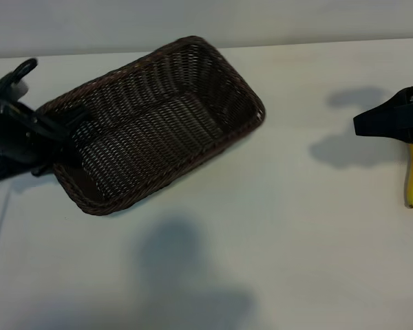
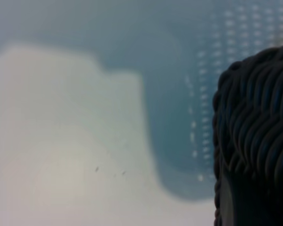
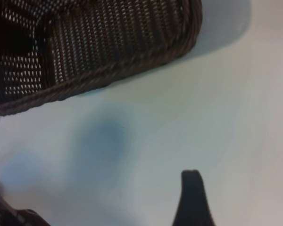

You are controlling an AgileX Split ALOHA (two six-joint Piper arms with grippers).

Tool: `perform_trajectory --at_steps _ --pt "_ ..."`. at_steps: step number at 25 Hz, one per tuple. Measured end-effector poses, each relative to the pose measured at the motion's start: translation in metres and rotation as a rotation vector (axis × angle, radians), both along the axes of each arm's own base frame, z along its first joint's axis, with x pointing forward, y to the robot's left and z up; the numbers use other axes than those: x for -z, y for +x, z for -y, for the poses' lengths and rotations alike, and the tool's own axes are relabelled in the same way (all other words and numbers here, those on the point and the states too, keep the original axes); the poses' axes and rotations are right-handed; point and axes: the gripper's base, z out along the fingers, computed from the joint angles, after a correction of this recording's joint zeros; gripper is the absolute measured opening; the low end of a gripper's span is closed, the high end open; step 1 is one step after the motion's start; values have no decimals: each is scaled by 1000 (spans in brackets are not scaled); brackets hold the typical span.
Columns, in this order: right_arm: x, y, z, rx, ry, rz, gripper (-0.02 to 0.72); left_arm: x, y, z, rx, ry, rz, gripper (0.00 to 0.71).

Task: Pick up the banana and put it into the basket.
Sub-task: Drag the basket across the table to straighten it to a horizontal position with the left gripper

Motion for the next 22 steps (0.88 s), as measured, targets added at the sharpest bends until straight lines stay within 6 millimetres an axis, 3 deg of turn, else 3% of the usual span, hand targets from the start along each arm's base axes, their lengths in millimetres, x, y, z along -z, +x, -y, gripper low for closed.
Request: perform_trajectory --at_steps 9,22 --pt "0 0 0 0 0 0 521 -8 47 15 363 -44 -41 161" --pt "0 0 0 0 0 0 521 42 72 58 510 -97 -117 160"
